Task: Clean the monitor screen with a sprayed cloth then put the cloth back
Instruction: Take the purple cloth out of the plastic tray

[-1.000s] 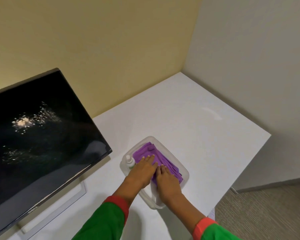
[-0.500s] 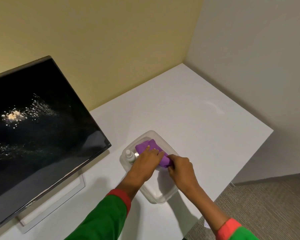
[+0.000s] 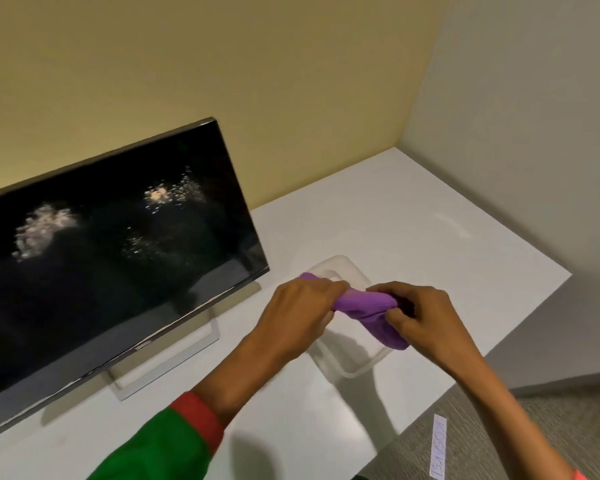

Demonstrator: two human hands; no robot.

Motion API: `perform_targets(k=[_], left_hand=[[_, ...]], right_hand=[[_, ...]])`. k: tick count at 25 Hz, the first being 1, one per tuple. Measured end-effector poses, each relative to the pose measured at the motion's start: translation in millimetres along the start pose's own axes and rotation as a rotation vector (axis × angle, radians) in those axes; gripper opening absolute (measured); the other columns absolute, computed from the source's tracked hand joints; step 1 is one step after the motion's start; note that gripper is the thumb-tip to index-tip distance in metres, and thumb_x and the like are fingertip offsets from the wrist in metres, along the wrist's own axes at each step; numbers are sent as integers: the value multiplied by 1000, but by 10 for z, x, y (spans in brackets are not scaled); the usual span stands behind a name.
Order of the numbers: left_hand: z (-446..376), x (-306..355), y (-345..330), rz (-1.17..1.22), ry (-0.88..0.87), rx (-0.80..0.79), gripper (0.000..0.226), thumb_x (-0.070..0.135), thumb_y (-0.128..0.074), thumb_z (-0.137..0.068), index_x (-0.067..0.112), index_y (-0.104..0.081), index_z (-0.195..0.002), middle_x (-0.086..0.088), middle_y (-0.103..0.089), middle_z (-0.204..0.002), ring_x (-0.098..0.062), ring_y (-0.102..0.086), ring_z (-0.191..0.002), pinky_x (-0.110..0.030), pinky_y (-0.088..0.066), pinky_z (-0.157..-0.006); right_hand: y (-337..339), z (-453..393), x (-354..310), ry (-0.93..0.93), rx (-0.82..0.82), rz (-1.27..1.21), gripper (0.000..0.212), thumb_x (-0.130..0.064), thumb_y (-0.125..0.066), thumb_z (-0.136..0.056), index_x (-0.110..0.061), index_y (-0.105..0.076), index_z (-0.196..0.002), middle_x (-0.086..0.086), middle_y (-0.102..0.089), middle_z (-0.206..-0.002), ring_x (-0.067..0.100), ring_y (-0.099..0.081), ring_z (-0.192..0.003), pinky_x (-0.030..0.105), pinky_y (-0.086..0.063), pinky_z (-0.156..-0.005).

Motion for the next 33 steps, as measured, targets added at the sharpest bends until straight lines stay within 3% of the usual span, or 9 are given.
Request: perform_targets(k=[6, 11, 15, 18, 22, 25, 28, 30, 33], left_hand=[[1216, -793, 86, -53, 317, -44, 38, 21, -56, -87, 29, -51, -124, 0, -65, -119, -23, -62, -101, -28, -47, -82], [2174, -928, -539, -259, 449, -231, 74, 21, -92, -31, 11, -71, -101, -13, -71, -107, -17, -69, -95, -19, -54, -72], [2799, -951, -1269, 67, 637, -416, 78, 39, -45, -92, 13, 5, -146, -12, 14, -155, -25, 0, -145, -29, -17, -115], [2900, -1042, -1296, 69, 720, -352, 81, 57, -25, -89, 11, 13, -143, -8, 17, -155, -21, 3, -145, -28, -19, -116], [3014, -1110, -1329, 54, 773, -361, 80, 51, -32, -92, 10, 13, -143, -7, 13, -156, -20, 0, -145, -30, -11, -117], [3084, -1078, -1407, 8, 806, -376, 83, 51, -36, -92, 11, 16, -142, -7, 13, -157, -22, 5, -145, -32, -3, -117], [3040, -1092, -1410, -47, 828, -421, 86, 57, -31, -90, 8, 16, -142, -11, 13, -156, -26, 8, -145, -36, 1, -117], [2945, -1126, -1349, -81, 819, -409, 85, 59, -26, -90, 7, 14, -143, -14, 13, -156, -29, 8, -144, -38, 2, -117], [2753, -1148, -1221, -42, 777, -341, 82, 62, -17, -88, 10, 11, -144, -12, 14, -156, -29, 10, -144, -38, 5, -117]], right_hand=[[-1223, 27, -707, 382, -354, 262, 50, 0, -52, -80, -25, -60, -123, 7, -69, -114, 27, -63, -100, 31, -50, -83], [-2546, 404, -445, 642, -615, 707, 69, 6, -45, -87, -14, -23, -149, 12, -16, -159, 29, -14, -147, 43, -14, -117], [-3071, 792, 120, 497, -791, 795, 70, -26, -42, -96, -23, 1, -152, 10, 14, -160, 32, 12, -147, 51, 5, -117], [-3126, 831, 110, 417, -656, 790, 67, -54, -16, -96, -20, -2, -152, 8, 7, -160, 33, 3, -148, 53, -1, -117], [-3155, 792, -48, 479, -524, 905, 77, -62, -3, -92, -23, -55, -132, 1, -52, -140, 22, -52, -127, 45, -46, -98], [-3156, 722, -13, 469, -604, 1004, 82, -75, -31, -83, -21, -37, -145, 3, -34, -153, 25, -32, -141, 47, -32, -110], [-3175, 639, -70, 315, -797, 579, 76, -61, -29, -92, -20, -5, -152, 3, 1, -161, 25, -1, -149, 49, -5, -119], [-2843, 437, -225, 215, -625, 137, 59, -38, -48, -96, -17, -28, -148, 4, -24, -158, 23, -27, -143, 36, -24, -117], [-1964, 58, -125, 105, 10, -185, 30, -8, -57, -91, -8, -61, -121, 14, -65, -120, 22, -64, -97, 20, -50, -77]])
Point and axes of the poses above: each hand's wrist, its own z-axis away from the middle knuckle, its own y-axis out of the back of the hand, x = y × z, the point moved 8 cm from there along -z, towards the middle knuckle
